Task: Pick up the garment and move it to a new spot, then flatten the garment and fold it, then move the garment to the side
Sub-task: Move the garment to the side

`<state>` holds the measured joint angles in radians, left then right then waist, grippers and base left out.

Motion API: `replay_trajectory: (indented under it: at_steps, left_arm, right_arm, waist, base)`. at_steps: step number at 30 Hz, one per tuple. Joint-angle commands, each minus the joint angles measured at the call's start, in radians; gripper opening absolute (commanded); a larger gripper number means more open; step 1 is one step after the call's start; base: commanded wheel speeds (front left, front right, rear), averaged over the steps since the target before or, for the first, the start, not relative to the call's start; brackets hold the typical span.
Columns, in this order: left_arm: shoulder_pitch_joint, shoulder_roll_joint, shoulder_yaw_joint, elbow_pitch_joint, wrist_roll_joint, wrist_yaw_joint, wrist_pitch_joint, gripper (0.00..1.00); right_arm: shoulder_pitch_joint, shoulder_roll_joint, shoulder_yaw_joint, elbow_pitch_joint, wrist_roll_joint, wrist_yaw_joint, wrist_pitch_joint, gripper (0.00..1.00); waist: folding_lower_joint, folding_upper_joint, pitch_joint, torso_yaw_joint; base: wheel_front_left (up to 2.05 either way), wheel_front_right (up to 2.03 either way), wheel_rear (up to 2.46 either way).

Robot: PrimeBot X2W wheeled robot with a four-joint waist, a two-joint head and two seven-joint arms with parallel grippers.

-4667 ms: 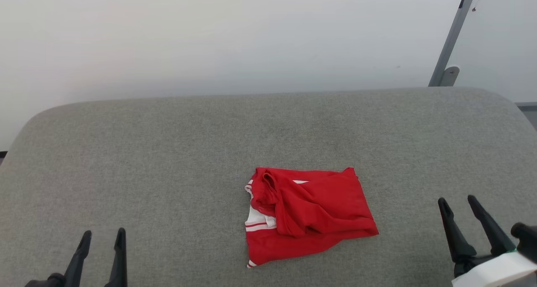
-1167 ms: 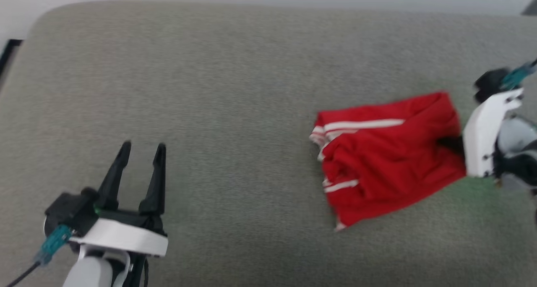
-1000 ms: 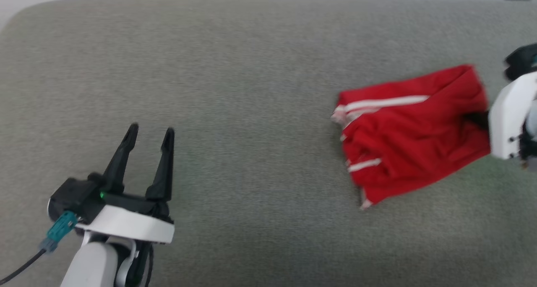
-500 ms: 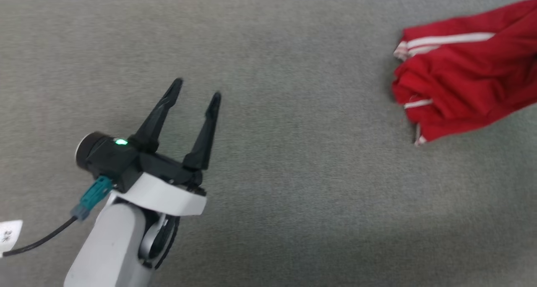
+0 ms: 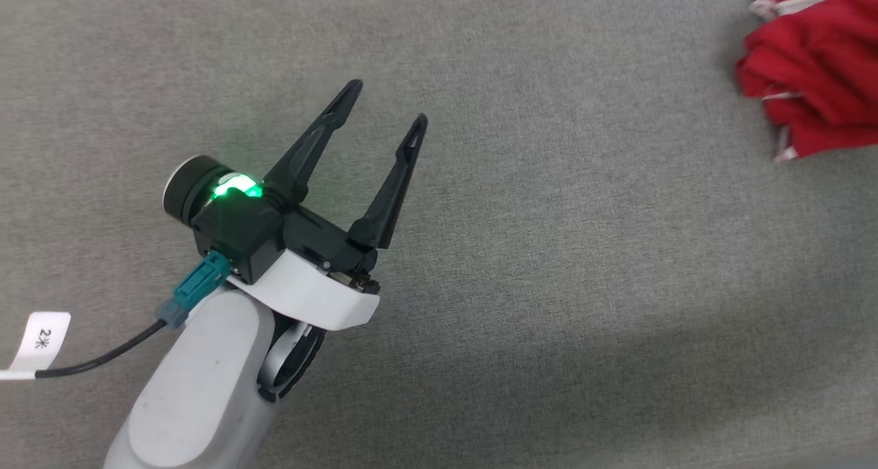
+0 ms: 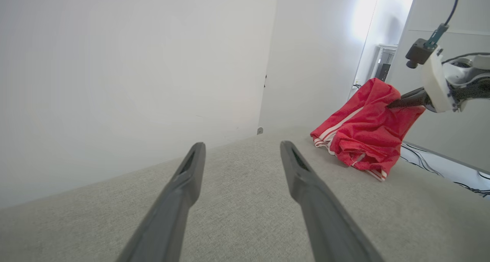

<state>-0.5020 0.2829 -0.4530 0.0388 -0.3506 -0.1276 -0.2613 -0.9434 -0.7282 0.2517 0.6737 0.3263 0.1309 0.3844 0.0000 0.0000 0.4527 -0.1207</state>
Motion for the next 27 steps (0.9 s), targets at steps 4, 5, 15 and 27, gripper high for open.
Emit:
replay_trajectory:
  at_steps: [4, 5, 15, 27]
  left_arm:
    - [-0.034, 0.0, -0.007, -0.006, 0.009, -0.003, -0.005, 1.0]
    - [-0.038, -0.003, -0.006, -0.008, 0.007, -0.003, -0.005, 1.0]
    - [-0.068, -0.006, -0.019, -0.008, -0.007, -0.003, -0.005, 1.0]
    - [-0.006, 0.004, 0.057, -0.025, -0.019, -0.003, -0.005, 1.0]
  right_arm:
    - [-0.043, 0.003, -0.044, 0.055, -0.095, 0.0, -0.03, 0.0]
    - [-0.05, 0.006, -0.062, 0.076, -0.12, 0.0, -0.035, 0.0]
    - [-0.086, 0.097, -0.208, 0.241, -0.261, 0.0, -0.094, 0.31]
    - [-0.135, 0.161, -0.373, 0.319, -0.351, 0.0, -0.216, 1.0]
  waist:
    - [0.0, 0.0, 0.032, -0.012]
    - [0.0, 0.0, 0.039, -0.012]
    - [0.0, 0.0, 0.076, 0.012]
    - [0.0, 0.0, 0.036, 0.017]
  base:
    - [0.0, 0.0, 0.0]
    - [0.0, 0.0, 0.0]
    - [0.0, 0.0, 0.0]
    - [0.0, 0.0, 0.0]
